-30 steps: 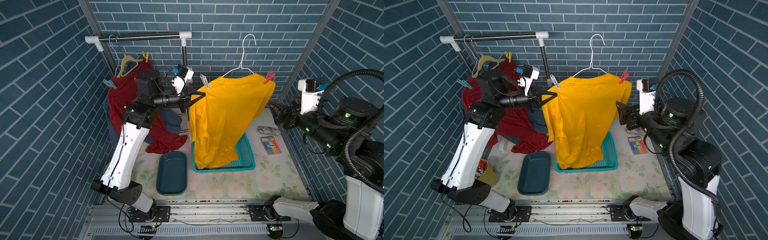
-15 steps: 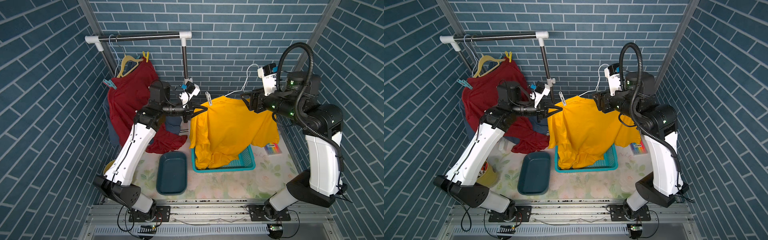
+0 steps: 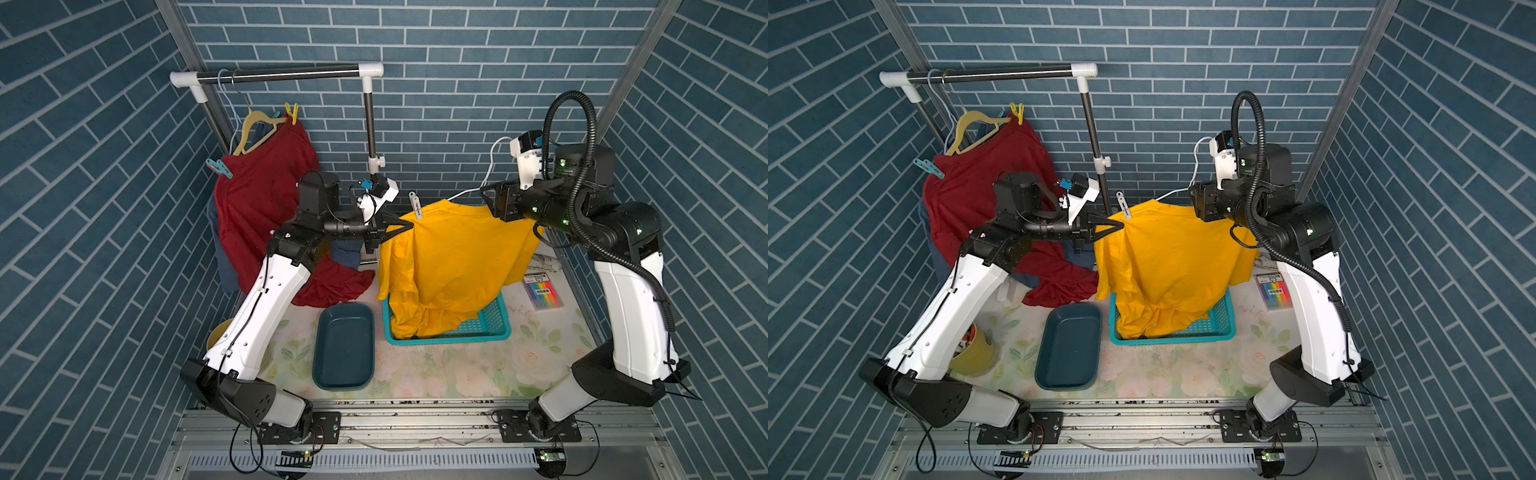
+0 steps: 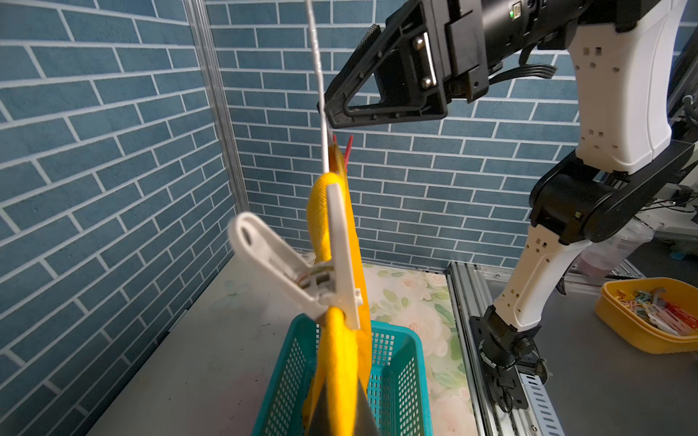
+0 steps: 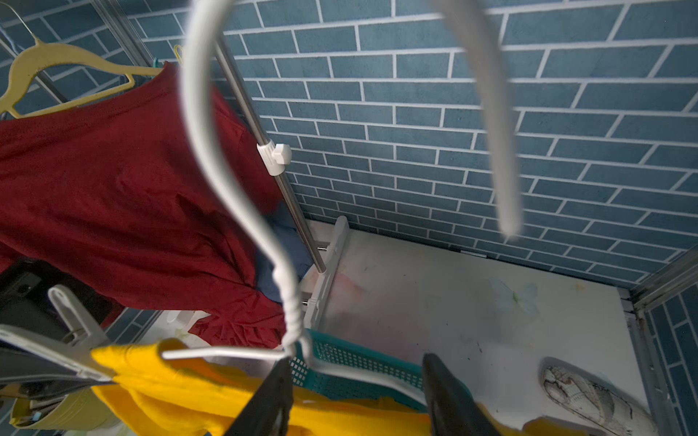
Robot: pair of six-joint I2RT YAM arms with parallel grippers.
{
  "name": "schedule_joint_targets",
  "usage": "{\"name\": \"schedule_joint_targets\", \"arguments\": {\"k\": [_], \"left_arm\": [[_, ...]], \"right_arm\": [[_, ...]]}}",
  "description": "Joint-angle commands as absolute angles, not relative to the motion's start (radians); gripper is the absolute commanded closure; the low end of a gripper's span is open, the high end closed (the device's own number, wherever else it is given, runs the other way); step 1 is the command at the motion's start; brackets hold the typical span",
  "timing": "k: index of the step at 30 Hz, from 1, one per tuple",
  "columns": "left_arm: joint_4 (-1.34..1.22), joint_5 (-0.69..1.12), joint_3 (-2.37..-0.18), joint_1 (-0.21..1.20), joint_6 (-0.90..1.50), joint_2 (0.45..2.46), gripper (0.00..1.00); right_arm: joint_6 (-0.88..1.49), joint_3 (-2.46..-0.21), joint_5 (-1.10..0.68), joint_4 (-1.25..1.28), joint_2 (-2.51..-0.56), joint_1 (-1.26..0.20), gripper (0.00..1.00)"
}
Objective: Remove the clothespins securing t-shirts to the hanger
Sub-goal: Pick up the hanger from the clothes rail.
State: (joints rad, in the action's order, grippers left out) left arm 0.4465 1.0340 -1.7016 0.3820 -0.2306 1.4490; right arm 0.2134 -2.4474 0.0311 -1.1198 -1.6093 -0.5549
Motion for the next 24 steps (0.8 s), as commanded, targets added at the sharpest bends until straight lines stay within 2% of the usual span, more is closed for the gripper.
{"name": "schedule_joint_targets", "arguments": {"k": [1, 4, 8, 11, 13, 18, 22, 24], "left_arm": [[0.384, 1.064, -1.679, 0.382, -0.239, 1.419, 1.0], [0.383, 1.059, -1.664, 0.38, -0.241, 1.414, 1.0], [0.398, 1.052, -1.662, 0.382, -0.25, 1.412, 1.0], [0.392, 1.055, -1.663, 0.38, -0.248, 1.416, 1.0], [0.385, 1.058, -1.665, 0.381, -0.243, 1.419, 1.0], [0.402, 1.048, -1.664, 0.38, -0.248, 1.423, 1.0], [0.445, 0.997, -1.657, 0.379, -0.259, 1.417, 0.98], [0.484, 0.967, -1.659, 0.38, -0.273, 1.411, 0.85]], "right_arm": [[0.245, -2.447, 0.006, -1.033, -1.621, -0.546, 0.5], [0.257, -2.447, -0.033, -1.008, -1.631, -0.546, 0.49], [0.263, -2.444, -0.068, -1.009, -1.636, -0.546, 0.43], [0.259, -2.428, -0.058, -1.005, -1.634, -0.546, 0.44], [0.255, -2.427, -0.053, -1.01, -1.639, -0.546, 0.53], [0.239, -2.421, -0.062, -1.012, -1.647, -0.545, 1.0], [0.187, -2.403, -0.04, -0.994, -1.635, -0.546, 1.0], [0.158, -2.383, -0.041, -0.978, -1.624, -0.546, 1.0]]}}
